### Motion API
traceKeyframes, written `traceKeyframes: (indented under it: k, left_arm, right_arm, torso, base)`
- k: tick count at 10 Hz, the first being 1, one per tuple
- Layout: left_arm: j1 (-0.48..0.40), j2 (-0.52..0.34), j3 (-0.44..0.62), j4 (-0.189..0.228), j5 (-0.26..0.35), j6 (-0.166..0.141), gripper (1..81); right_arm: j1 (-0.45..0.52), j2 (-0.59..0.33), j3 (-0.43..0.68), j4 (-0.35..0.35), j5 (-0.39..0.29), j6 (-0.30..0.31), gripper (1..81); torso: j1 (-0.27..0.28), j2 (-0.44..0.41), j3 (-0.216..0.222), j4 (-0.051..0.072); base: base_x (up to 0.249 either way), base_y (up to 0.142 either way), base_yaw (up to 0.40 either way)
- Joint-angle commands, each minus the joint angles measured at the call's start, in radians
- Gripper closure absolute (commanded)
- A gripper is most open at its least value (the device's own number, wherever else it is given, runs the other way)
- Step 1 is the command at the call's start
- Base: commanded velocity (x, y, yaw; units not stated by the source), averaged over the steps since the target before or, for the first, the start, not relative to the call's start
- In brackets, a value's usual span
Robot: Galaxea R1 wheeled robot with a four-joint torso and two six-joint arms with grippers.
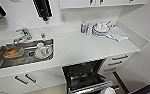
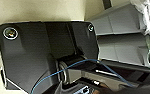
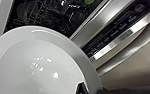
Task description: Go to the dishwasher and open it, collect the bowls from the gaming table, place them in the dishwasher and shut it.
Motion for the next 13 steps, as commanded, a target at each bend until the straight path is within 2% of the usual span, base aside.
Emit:
traceKeyframes:
  k: [1,3,4,6,8,10,11,13]
  left_arm:
    - [0.122,0.124,-0.222,0.029,-0.203,0.003,1.0]
    - [0.176,0.202,-0.396,0.019,-0.330,0.000,1.0]
    - [0.203,0.248,-0.485,0.019,-0.383,0.000,1.0]
    - [0.246,0.323,-0.645,0.021,-0.392,0.000,1.0]
    - [0.272,0.360,-0.718,0.019,-0.419,0.000,1.0]
    - [0.289,0.379,-0.730,0.015,-0.410,-0.001,1.0]
    - [0.300,0.392,-0.753,-0.001,-0.410,0.000,1.0]
    - [0.317,0.434,-0.838,-0.004,-0.418,0.000,1.0]
  right_arm:
    - [0.187,-0.040,0.059,-0.002,-0.010,0.063,81.1]
    - [0.264,-0.011,0.053,-0.002,-0.033,0.097,81.1]
    - [0.306,0.018,0.048,-0.002,-0.068,0.101,81.1]
    - [0.372,0.098,0.004,0.000,-0.158,0.104,81.1]
    - [0.411,0.178,-0.059,0.002,-0.209,0.105,81.1]
    - [0.448,0.247,-0.116,0.003,-0.243,0.105,81.1]
    - [0.461,0.282,-0.148,0.003,-0.249,0.106,81.1]
    - [0.475,0.350,-0.229,0.003,-0.251,0.114,81.1]
  torso:
    - [0.000,0.000,0.000,0.000]
    - [0.000,0.000,0.000,0.000]
    - [0.000,0.000,0.000,0.000]
    - [0.000,0.000,0.000,0.000]
    - [0.000,0.000,0.000,0.000]
    - [0.000,0.000,0.000,0.000]
    - [0.000,0.000,0.000,0.000]
    - [0.000,0.000,0.000,0.000]
  base:
    - [0.000,0.000,0.000]
    - [0.000,0.000,0.000]
    - [0.000,0.000,0.000]
    - [0.000,0.000,0.000]
    - [0.000,0.000,0.000]
    - [0.000,0.000,0.000]
    - [0.000,0.000,0.000]
    - [0.000,0.000,0.000]
